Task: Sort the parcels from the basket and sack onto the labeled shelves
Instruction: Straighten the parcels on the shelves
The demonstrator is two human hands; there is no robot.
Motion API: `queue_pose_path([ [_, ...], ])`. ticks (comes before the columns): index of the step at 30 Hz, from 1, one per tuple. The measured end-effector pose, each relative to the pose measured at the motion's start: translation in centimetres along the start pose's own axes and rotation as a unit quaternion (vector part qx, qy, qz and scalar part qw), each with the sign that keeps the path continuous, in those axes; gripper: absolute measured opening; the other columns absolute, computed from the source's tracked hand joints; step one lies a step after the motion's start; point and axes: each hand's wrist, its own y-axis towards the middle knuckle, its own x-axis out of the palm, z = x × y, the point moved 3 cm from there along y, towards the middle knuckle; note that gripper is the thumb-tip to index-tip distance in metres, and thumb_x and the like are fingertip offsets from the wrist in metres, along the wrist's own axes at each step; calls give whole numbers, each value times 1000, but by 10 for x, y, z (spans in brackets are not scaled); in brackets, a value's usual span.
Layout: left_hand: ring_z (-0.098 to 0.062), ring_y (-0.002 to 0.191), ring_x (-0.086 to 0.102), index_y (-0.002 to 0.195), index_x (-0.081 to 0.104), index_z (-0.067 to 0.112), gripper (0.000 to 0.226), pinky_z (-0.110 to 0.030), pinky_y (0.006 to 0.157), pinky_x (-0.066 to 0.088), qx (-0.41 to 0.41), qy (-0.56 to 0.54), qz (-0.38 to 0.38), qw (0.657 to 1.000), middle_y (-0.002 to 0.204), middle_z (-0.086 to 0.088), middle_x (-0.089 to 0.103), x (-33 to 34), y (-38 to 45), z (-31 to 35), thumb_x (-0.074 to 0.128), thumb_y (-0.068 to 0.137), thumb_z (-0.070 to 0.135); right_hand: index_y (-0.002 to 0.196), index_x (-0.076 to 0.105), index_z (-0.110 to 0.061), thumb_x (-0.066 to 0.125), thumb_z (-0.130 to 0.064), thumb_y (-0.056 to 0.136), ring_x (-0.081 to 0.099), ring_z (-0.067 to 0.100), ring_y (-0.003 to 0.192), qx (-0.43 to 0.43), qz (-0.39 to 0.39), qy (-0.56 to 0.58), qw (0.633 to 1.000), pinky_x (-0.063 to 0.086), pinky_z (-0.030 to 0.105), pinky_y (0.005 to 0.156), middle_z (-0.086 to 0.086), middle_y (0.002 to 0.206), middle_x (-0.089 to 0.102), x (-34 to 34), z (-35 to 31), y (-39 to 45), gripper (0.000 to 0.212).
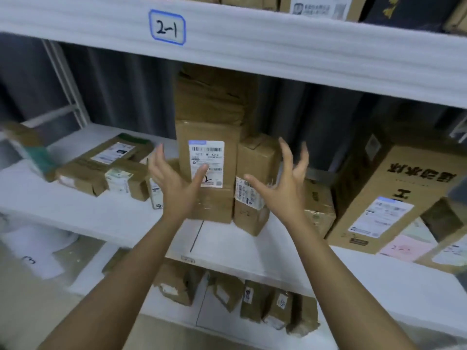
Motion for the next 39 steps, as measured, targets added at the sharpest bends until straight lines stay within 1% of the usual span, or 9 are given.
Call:
queue_pose_path([
  [3, -22, 146, 17, 154, 3, 19, 114, -40, 114, 22, -100, -14, -73, 992, 160, -6, 10, -9, 40, -7, 78, 72, 45, 153, 9, -38, 86, -41, 69, 15, 21, 146, 71, -4, 43, 997, 27, 21, 98, 2, 162, -8, 17, 0, 6, 114],
  [7, -18, 113, 62, 137, 46, 20, 67, -30, 87, 53, -138, -51, -255, 956, 124, 1, 63, 6, 53, -20, 75, 79, 37, 153, -4, -39, 90, -33, 64, 32, 19, 142, 116, -31, 151, 981, 34, 38, 114, 0, 160, 19, 37, 23, 9, 130],
  [11, 3, 84, 65, 117, 54, 29, 34, -18, 69, 53, -101, -55, -266, 957, 95, 20, 65, 24, 48, -14, 68, 87, 36, 144, 3, -57, 91, -42, 55, 44, 14, 135, 137, -79, 178, 971, 45, 49, 107, -4, 153, 35, 26, 43, 18, 126],
  [13, 6, 81, 63, 114, 52, 33, 30, -14, 65, 51, -91, -49, -285, 953, 93, 23, 63, 35, 45, -12, 67, 88, 36, 147, 1, -52, 90, -27, 66, 46, 9, 128, 150, -93, 190, 966, 52, 34, 98, -7, 150, 37, 13, 52, 22, 123],
  [16, -8, 93, 69, 113, 55, 34, 29, -34, 84, 57, -119, -89, -306, 940, 104, 11, 70, 51, 39, -10, 68, 87, 36, 153, -3, -37, 84, -16, 74, 46, 1, 117, 143, -120, 178, 966, 48, 5, 76, -9, 144, 39, -7, 65, 30, 120],
  [20, -17, 102, 68, 120, 57, 28, 36, -46, 95, 52, -118, -114, -339, 926, 113, 3, 70, 63, 39, 0, 68, 87, 37, 152, -2, -31, 85, -18, 73, 52, -1, 109, 140, -137, 135, 971, 49, 21, 91, -8, 135, 47, -25, 75, 39, 118],
  [24, -13, 99, 68, 126, 55, 21, 34, -29, 86, 56, -121, -120, -359, 918, 116, 1, 68, 71, 34, 8, 61, 93, 28, 152, 3, -31, 86, -17, 72, 54, 10, 117, 155, -125, 124, 972, 49, 33, 96, -4, 133, 51, -39, 82, 39, 116],
  [32, 1, 84, 64, 121, 55, 20, 26, -7, 61, 51, -106, -112, -375, 914, 107, 4, 67, 84, 28, 17, 58, 95, 24, 142, 27, -23, 80, -12, 77, 61, 5, 102, 188, -96, 146, 966, 54, 14, 66, -12, 114, 58, -54, 95, 34, 84],
  [39, -13, 106, 64, 137, 38, 20, 59, -20, 80, 53, -112, -80, -360, 923, 123, 1, 63, 79, 21, 14, 68, 87, 27, 154, -5, -35, 88, -34, 68, 36, 24, 141, 240, -2, 125, 963, 34, 49, 114, 3, 158, 25, -46, 77, 6, 126],
])
